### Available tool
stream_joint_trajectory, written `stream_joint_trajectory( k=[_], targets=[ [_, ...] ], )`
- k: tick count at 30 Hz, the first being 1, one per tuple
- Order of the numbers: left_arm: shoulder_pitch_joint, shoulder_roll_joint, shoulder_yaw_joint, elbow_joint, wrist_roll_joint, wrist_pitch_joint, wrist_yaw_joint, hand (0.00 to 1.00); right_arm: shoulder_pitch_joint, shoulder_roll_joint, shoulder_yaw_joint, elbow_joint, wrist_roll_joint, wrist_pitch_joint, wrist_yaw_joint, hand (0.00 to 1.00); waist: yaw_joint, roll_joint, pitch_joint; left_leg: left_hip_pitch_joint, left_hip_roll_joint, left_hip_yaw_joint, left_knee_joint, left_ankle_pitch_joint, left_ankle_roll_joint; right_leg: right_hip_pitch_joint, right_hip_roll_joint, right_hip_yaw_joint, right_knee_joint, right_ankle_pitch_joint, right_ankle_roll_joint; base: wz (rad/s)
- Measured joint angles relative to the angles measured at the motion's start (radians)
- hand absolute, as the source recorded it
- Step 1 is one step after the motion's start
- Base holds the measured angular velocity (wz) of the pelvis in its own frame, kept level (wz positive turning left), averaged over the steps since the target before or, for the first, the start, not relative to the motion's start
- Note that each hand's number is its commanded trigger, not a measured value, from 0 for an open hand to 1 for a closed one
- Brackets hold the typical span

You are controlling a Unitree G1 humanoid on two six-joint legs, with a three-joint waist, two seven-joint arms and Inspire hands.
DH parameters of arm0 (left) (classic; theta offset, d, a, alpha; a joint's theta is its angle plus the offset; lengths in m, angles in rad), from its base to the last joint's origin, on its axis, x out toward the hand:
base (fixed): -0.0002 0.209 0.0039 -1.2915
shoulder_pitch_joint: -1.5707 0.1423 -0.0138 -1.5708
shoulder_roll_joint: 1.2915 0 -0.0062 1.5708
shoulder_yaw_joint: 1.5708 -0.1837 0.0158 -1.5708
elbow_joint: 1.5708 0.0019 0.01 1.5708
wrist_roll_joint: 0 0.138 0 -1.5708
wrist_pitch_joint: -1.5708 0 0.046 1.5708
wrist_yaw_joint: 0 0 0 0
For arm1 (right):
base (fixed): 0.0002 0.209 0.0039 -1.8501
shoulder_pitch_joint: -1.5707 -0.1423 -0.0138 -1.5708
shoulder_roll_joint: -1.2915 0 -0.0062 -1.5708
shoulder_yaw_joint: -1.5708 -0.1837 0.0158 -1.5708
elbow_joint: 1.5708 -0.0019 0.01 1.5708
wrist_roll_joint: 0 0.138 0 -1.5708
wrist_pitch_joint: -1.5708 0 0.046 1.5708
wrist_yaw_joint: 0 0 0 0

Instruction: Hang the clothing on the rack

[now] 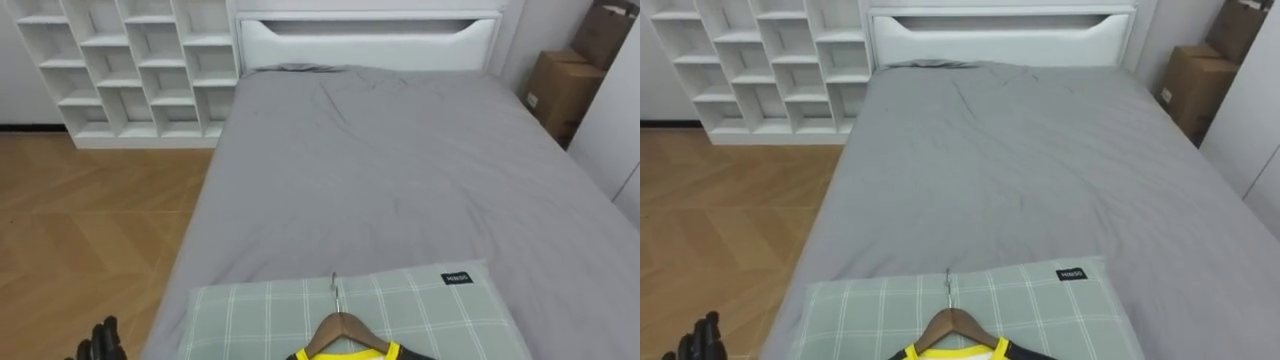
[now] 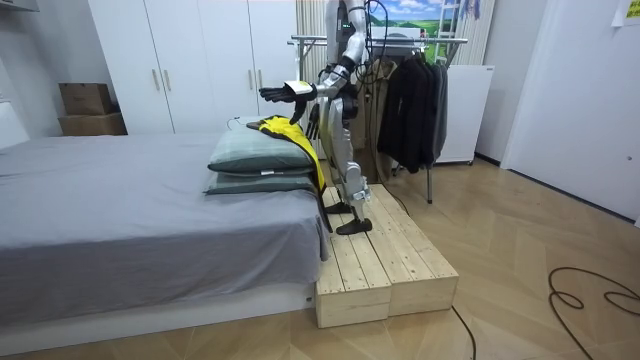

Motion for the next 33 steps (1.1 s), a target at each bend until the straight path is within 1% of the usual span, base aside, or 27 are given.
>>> stream_joint_trajectory(
  k=[4,10,12,16,20,25,29,33],
  targets=[
    [-0.008,-0.001,0.0,-0.001,0.039,0.0,-0.001,0.0,0.0,0.0,0.0,0.0,0.0,-0.001,0.002,0.0,-0.001,-0.001,0.0,0.001,0.0,0.001,0.0,0.0,0.0,-0.001,0.0,0.003,0.001,0.0,0.0,-0.01],
    [-0.01,-0.004,-0.001,-0.028,0.048,0.0,-0.008,0.0,0.0,0.001,0.0,0.0,-0.002,-0.001,0.004,0.0,-0.003,-0.004,0.0007,0.012,0.0,0.007,-0.001,0.0,0.0,-0.003,0.0,0.008,0.001,0.0,0.0,-0.01],
    [-0.011,-0.003,-0.008,-0.029,0.047,0.0,-0.008,0.0,0.0,0.0,0.0,-0.005,-0.001,-0.002,0.009,0.0,-0.005,-0.004,0.0004,0.014,0.0,0.012,-0.001,0.0,0.0,-0.001,0.0,0.011,0.001,0.0,0.0,-0.05],
    [-0.017,-0.003,-0.047,-0.029,0.047,0.0,-0.008,0.0,-0.004,0.0,0.0,-0.008,-0.001,-0.011,0.025,0.0,-0.023,-0.004,0.0003,0.013,0.0,0.012,-0.003,0.0,0.0,-0.006,0.0,0.015,0.0,0.0,0.001,-0.02],
    [-0.021,-0.003,-0.076,-0.029,0.05,0.0,-0.01,0.0,-0.004,0.0,0.0,-0.008,-0.004,-0.019,0.027,0.0,-0.032,-0.001,0.0002,0.012,0.0,0.025,-0.004,0.0,0.0,-0.01,0.001,0.024,0.001,0.0,0.001,-0.07],
    [-0.021,-0.002,-0.076,-0.029,0.09,0.0,-0.014,0.0,-0.004,0.0,0.0,-0.006,-0.004,-0.022,0.029,0.0,-0.047,0.004,0.0004,0.014,0.0,0.025,-0.005,0.0,0.0,-0.01,0.001,0.028,0.001,0.002,0.002,-0.01],
    [-0.021,-0.002,-0.076,-0.029,0.117,0.001,-0.023,0.0,-0.004,0.0,0.0,0.003,-0.004,-0.022,0.029,0.0,-0.051,0.01,0.0012,0.014,0.0,0.025,-0.007,0.0,0.0,-0.009,0.002,0.034,0.002,0.003,0.003,-0.05],
    [-0.021,-0.003,-0.077,-0.028,0.126,0.001,-0.026,0.0,-0.005,0.0,0.0,0.002,-0.004,-0.022,0.03,0.0,-0.051,0.012,0.0025,0.016,0.0,0.026,-0.012,0.0,0.0,-0.011,0.003,0.037,0.002,0.004,0.003,0.0]
  ],
)
